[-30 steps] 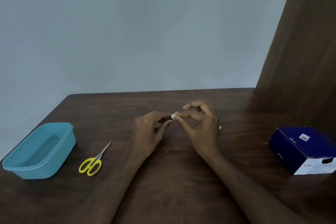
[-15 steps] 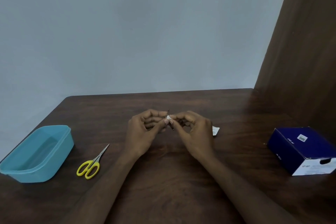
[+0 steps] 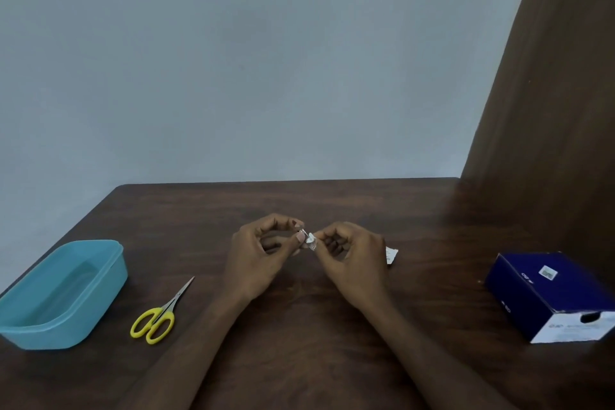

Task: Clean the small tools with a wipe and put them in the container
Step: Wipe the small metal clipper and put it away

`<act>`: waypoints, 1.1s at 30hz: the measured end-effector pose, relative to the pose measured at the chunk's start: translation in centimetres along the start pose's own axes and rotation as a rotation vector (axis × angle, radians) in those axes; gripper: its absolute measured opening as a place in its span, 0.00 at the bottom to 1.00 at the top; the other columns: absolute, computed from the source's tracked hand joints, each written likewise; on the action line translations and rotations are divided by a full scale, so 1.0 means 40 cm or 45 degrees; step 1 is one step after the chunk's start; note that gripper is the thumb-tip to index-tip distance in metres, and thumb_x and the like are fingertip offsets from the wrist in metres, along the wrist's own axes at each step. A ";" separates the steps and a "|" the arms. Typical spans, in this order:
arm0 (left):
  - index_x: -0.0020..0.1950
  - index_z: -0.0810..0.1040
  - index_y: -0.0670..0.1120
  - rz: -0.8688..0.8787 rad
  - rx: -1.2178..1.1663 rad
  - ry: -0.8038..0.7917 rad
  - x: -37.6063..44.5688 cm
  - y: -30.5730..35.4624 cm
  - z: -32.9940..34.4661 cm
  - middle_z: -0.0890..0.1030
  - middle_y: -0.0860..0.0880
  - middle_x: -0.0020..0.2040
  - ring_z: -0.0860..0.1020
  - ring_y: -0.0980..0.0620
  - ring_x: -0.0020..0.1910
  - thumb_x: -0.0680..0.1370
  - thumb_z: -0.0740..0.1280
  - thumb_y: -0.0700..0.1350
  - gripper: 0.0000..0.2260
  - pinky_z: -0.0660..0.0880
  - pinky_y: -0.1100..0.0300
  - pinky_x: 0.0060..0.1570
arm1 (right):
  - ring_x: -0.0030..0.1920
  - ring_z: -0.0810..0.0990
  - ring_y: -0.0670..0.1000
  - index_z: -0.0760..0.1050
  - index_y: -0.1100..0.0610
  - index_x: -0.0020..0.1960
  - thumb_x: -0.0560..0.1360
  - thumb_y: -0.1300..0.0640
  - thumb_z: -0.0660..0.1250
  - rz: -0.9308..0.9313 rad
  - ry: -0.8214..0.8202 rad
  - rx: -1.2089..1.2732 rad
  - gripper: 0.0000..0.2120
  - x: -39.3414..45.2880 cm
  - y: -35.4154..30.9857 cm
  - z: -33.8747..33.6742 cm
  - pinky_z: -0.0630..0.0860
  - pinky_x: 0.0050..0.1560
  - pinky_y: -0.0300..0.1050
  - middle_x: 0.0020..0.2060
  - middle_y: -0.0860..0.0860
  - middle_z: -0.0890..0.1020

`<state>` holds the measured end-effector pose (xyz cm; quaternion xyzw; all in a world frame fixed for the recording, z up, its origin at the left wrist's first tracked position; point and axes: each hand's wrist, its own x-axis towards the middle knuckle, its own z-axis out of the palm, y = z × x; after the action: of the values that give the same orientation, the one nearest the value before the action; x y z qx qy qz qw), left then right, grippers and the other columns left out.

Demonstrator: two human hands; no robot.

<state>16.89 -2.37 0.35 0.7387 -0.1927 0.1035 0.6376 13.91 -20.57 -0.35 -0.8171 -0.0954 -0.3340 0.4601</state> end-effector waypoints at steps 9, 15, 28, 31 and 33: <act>0.52 0.88 0.45 0.025 0.001 0.070 0.001 -0.005 0.003 0.89 0.50 0.47 0.90 0.50 0.45 0.78 0.78 0.38 0.04 0.87 0.56 0.48 | 0.32 0.81 0.45 0.82 0.52 0.37 0.70 0.55 0.76 0.054 -0.091 0.019 0.05 -0.004 -0.001 -0.004 0.76 0.35 0.39 0.31 0.42 0.83; 0.47 0.88 0.46 0.073 0.046 -0.010 0.005 -0.014 -0.001 0.90 0.51 0.51 0.89 0.47 0.48 0.78 0.78 0.39 0.02 0.87 0.53 0.48 | 0.37 0.85 0.46 0.87 0.49 0.42 0.76 0.57 0.78 0.111 -0.067 0.196 0.05 0.000 -0.020 -0.001 0.81 0.38 0.44 0.36 0.42 0.87; 0.55 0.89 0.50 0.114 0.124 -0.014 0.013 -0.028 -0.007 0.88 0.52 0.44 0.86 0.48 0.42 0.79 0.77 0.38 0.08 0.84 0.57 0.50 | 0.31 0.81 0.42 0.83 0.53 0.37 0.70 0.53 0.75 0.125 -0.210 0.076 0.06 -0.002 -0.007 -0.007 0.75 0.34 0.38 0.31 0.43 0.84; 0.53 0.90 0.51 0.060 0.070 0.031 0.016 -0.032 -0.007 0.84 0.52 0.40 0.82 0.53 0.38 0.79 0.76 0.37 0.09 0.85 0.59 0.47 | 0.29 0.78 0.42 0.81 0.53 0.35 0.70 0.56 0.77 0.158 -0.049 0.062 0.07 0.004 -0.003 -0.015 0.73 0.33 0.36 0.29 0.44 0.83; 0.52 0.90 0.49 0.003 -0.003 0.037 0.016 -0.030 -0.008 0.85 0.48 0.39 0.83 0.54 0.39 0.80 0.76 0.37 0.07 0.84 0.61 0.47 | 0.30 0.79 0.42 0.83 0.52 0.38 0.73 0.55 0.79 0.160 0.087 0.055 0.08 0.010 -0.001 -0.020 0.75 0.34 0.39 0.31 0.43 0.84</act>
<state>18.01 -2.01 -0.41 0.7361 -0.1844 0.1148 0.6411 13.84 -21.28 0.23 -0.7993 -0.0354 -0.3303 0.5007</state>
